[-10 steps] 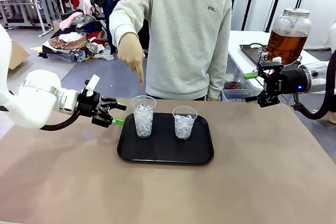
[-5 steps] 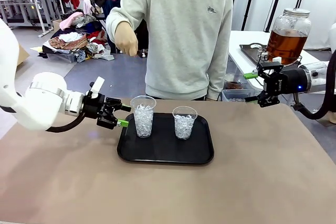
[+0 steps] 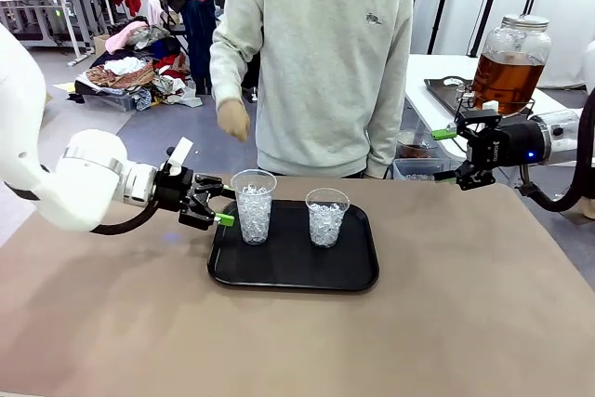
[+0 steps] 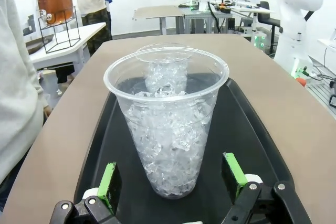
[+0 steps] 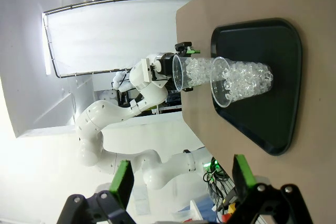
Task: Pour the drink into the iced cup.
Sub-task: Pick up the iced cup indicated by the human and present it to them.
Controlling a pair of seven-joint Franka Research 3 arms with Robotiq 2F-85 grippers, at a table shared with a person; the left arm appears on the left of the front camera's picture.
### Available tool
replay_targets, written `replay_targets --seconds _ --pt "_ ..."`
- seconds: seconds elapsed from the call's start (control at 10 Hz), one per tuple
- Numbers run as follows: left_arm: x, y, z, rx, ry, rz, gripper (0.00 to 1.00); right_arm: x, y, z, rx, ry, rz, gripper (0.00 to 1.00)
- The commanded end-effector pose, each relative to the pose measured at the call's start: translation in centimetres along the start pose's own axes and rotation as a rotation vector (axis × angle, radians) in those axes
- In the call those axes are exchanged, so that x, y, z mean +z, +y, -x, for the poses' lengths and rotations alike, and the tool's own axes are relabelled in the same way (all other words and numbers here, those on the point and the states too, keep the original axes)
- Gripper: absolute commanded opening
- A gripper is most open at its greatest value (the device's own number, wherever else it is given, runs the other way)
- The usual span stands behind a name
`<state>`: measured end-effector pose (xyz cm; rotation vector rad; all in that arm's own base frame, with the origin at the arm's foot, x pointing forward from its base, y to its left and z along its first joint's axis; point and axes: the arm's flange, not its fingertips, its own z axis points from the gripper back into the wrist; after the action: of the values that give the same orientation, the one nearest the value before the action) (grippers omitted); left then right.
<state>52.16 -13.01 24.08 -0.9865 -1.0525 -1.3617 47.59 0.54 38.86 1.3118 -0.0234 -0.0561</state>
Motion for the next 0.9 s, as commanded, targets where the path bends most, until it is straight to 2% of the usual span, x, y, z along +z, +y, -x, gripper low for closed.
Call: replay_targets --seconds 0.0,0.8 --pt "-0.7 0.3 0.2 -0.021 -0.043 -0.016 1.00 0.1 0.2 -0.1 0.003 -0.002 0.000 1.00" --pt "-3.5 1.0 0.4 -0.010 -0.051 0.010 1.00 0.1 0.2 -0.1 0.003 -0.002 0.000 1.00"
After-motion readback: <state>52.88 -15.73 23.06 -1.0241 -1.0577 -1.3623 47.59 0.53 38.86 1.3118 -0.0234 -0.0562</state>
